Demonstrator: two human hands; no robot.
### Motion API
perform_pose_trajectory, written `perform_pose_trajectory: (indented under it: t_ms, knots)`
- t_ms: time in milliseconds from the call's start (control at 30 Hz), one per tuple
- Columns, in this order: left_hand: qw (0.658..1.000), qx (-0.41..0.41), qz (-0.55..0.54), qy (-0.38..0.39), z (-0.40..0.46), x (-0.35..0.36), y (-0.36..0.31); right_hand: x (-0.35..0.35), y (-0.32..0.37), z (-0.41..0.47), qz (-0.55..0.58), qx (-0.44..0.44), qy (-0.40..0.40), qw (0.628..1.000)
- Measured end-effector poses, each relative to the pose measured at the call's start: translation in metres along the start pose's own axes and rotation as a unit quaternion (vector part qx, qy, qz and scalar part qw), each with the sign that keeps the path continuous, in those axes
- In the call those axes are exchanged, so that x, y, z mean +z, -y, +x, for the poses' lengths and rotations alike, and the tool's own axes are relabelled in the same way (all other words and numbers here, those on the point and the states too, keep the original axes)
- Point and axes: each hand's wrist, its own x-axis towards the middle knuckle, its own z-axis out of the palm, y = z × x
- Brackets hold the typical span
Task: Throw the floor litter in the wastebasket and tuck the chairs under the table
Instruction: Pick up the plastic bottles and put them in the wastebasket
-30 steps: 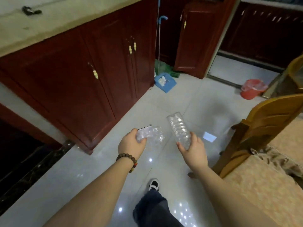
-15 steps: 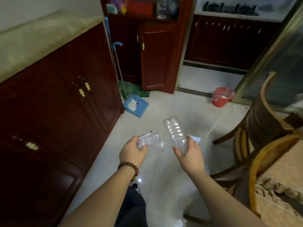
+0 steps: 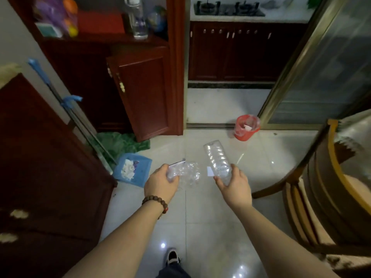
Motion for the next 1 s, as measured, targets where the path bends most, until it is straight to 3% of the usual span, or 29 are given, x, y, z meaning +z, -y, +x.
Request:
perform_pose_trajectory:
  t_ms: [200, 500, 800, 1000]
  knots:
    - [0.997, 0.041, 0.014, 0.068, 0.129, 0.049, -0.058, -0.015, -0.005, 0.108, -0.002, 0.068, -0.055, 0.996]
    - [0.979, 0.113, 0.016, 0.167, 0.306, 0.191, -0.166, -0.023, -0.073, 0.305, 0.015, 0.156, -0.105, 0.982]
    - [0.958, 0.164, 0.040, 0.231, 0.490, 0.334, -0.314, -0.063, -0.133, 0.535, 0.045, 0.230, -0.111, 0.966]
    - [0.944, 0.166, 0.065, 0.277, 0.564, 0.416, -0.347, -0.060, -0.173, 0.609, 0.068, 0.293, -0.112, 0.947]
